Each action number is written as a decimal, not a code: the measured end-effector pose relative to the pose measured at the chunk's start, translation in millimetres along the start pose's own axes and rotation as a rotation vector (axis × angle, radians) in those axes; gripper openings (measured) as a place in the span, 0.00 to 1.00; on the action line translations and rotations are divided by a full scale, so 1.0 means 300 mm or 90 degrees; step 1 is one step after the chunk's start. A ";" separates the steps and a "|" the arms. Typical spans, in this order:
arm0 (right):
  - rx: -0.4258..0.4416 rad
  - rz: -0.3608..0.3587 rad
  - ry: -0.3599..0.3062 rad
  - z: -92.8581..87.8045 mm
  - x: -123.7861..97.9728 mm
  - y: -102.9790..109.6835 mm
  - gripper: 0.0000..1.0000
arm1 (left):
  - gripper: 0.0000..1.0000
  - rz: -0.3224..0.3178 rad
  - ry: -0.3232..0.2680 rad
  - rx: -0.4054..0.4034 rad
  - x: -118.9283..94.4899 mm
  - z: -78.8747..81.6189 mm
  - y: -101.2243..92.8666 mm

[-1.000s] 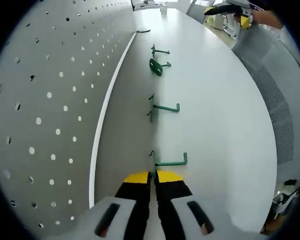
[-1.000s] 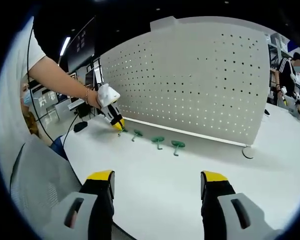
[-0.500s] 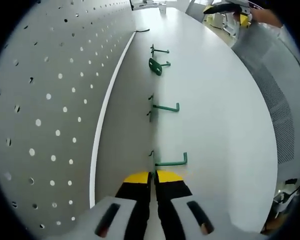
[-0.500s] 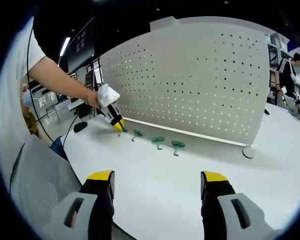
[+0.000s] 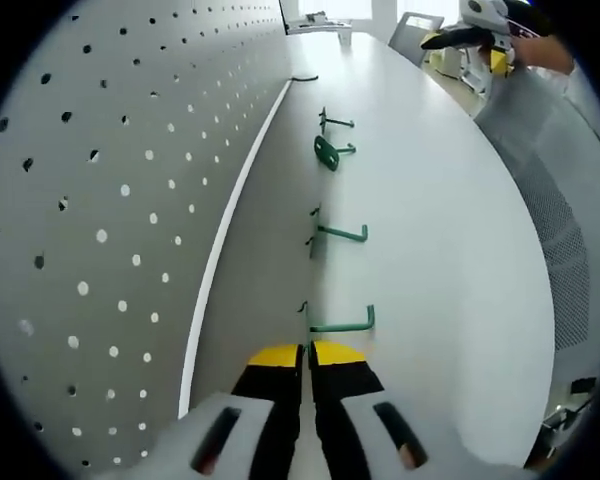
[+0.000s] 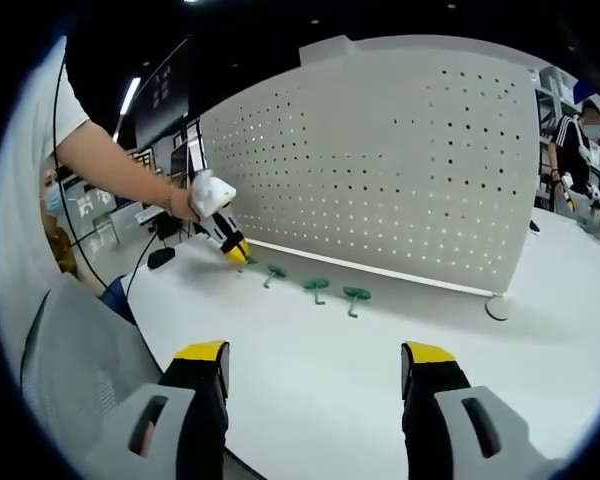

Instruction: Insert the hook assembly into the mounting plate slot until the hook locks in place.

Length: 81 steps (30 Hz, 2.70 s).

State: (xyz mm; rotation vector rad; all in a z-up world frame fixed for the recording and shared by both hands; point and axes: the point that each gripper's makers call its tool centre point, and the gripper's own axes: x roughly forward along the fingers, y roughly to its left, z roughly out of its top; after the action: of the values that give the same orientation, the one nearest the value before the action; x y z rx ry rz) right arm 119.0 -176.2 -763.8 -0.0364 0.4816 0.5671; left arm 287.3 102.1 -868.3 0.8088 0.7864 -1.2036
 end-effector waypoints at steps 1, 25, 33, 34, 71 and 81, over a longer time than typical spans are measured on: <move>0.001 0.000 -0.002 0.002 0.000 -0.001 0.67 | 0.03 0.003 -0.005 -0.005 -0.005 0.005 0.001; 0.005 -0.001 -0.020 0.033 0.000 -0.001 0.67 | 0.02 0.076 -0.114 -0.023 -0.097 0.141 -0.002; -0.001 -0.001 -0.026 0.050 -0.001 0.003 0.67 | 0.02 0.096 -0.154 -0.051 -0.131 0.176 -0.009; 0.000 0.000 -0.027 0.051 -0.001 0.004 0.67 | 0.02 0.099 -0.156 -0.057 -0.132 0.176 -0.009; 0.000 0.013 -0.067 0.112 0.002 0.041 0.66 | 0.02 0.204 -0.343 -0.223 -0.300 0.302 -0.113; -0.001 0.017 -0.081 0.127 -0.008 0.051 0.66 | 0.02 0.248 -0.387 -0.235 -0.356 0.326 -0.149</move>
State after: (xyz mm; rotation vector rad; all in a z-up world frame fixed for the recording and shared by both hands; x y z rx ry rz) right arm 125.5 -158.2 -727.5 0.0048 0.3575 0.5917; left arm 233.2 60.9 -733.1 0.2427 0.3091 -0.8449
